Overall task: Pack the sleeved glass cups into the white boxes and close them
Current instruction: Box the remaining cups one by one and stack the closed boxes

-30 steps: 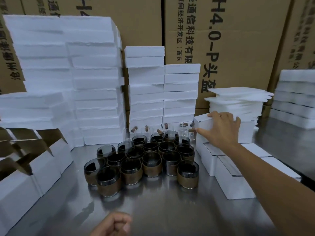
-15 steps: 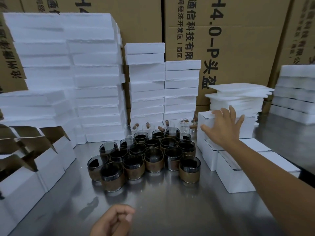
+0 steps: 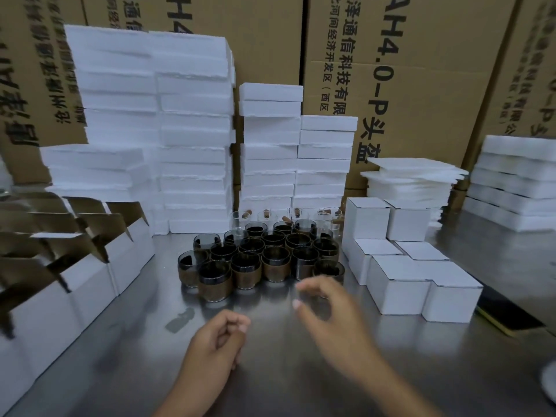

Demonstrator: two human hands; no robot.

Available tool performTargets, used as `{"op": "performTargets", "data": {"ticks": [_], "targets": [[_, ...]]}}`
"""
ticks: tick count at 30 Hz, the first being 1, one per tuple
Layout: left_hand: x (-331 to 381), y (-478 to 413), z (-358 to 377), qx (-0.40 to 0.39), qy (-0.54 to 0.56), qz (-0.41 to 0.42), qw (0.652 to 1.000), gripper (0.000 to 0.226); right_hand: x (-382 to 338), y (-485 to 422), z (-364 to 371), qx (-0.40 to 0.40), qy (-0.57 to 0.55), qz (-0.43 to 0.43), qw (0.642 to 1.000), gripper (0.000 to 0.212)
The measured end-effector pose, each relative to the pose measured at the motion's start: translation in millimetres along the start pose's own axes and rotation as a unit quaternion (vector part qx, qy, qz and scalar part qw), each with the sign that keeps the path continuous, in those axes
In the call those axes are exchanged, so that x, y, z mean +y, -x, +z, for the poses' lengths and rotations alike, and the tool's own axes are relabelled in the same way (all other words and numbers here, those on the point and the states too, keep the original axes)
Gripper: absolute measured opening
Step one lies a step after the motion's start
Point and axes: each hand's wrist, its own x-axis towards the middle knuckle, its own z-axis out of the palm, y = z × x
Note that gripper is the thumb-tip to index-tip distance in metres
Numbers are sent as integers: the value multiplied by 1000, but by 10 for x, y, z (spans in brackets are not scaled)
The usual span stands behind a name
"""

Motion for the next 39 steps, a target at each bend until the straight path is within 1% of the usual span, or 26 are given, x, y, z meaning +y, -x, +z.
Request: {"op": "performTargets", "data": {"ticks": [3, 7, 11, 15, 19, 22, 24, 26, 28, 30, 32, 34, 36, 39], "targets": [[29, 39, -4, 13, -16, 9, 1000, 15, -2, 320, 166, 5, -39, 39, 998, 19], [82, 96, -46, 44, -35, 9, 998, 17, 43, 526, 246, 27, -26, 65, 997, 19], [103, 179, -122, 61, -77, 27, 995, 19, 94, 599, 201, 46, 27, 37, 998, 19], [133, 280, -140, 80, -88, 33, 992, 20, 110, 599, 153, 58, 47, 9, 997, 23], [170, 422, -155, 80, -84, 45, 992, 22, 123, 617, 146, 57, 45, 17, 997, 24], [232, 566, -245, 98, -96, 81, 987, 23, 115, 626, 132, 71, 39, 21, 997, 22], [304, 672, -406, 139, -115, 118, 976, 25, 107, 630, 128, 76, 39, 27, 996, 23], [367, 777, -654, 179, -163, 161, 957, 24, 100, 630, 130, 82, 39, 25, 996, 24], [417, 872, -956, 220, -243, 188, 926, 20, 94, 630, 139, 80, 39, 24, 996, 27], [453, 929, -1248, 278, -325, 196, 882, 20, 91, 630, 148, 74, 42, 26, 996, 27], [481, 955, -1481, 326, -384, 180, 845, 24, 98, 625, 149, 72, 45, 30, 996, 23], [468, 958, -1652, 349, -427, 136, 823, 29, 100, 620, 147, 70, 55, 36, 995, 18], [418, 953, -1774, 347, -449, 77, 820, 38, 109, 619, 148, 69, 60, 45, 995, 15], [355, 929, -1857, 336, -448, -11, 828, 50, 127, 616, 147, 76, 66, 54, 993, 13]]}}
